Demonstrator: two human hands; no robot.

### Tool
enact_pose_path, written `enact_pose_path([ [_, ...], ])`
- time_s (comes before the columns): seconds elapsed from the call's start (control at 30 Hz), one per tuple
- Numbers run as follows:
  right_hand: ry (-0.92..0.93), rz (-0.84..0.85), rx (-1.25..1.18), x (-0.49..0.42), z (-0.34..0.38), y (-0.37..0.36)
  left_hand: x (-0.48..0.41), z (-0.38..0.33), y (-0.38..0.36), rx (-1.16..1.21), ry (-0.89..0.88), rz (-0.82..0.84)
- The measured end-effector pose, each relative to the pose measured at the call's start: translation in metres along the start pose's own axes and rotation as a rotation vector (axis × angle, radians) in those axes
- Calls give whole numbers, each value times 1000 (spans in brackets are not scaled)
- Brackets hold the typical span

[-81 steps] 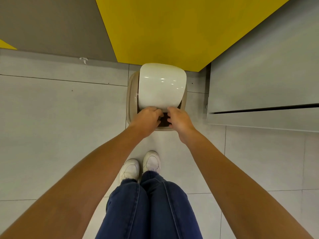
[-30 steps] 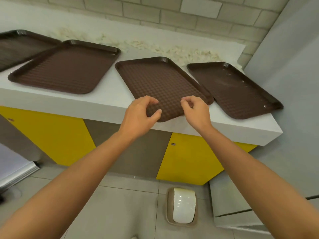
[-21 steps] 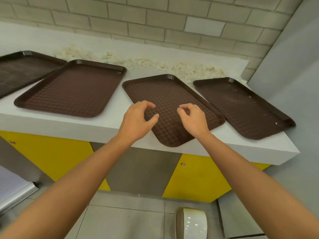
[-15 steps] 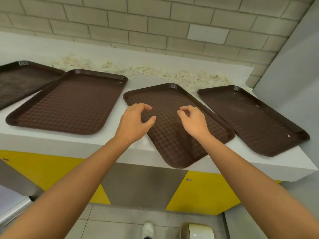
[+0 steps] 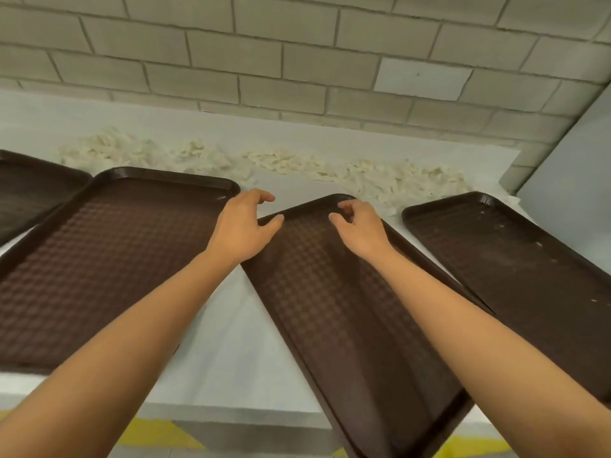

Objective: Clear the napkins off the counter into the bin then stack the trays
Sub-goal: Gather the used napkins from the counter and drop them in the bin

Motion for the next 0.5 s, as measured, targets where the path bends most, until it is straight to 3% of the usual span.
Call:
enact_pose_path([
  [0.23, -31, -42, 42, -54, 15, -21, -73, 25, -12, 3, -38, 60],
  [0.5, -202, -23, 142, -123, 14, -44, -148, 52, -36, -30, -79, 220],
])
Point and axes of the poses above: each hand's wrist, its own x-axis away from the middle knuckle, its own y-axis out of the back of the hand, z = x × y, the point moved 7 cm from there along -x, towards the middle knuckle, and after that the axes turned 1 degree about z, right-handed, at the moved point
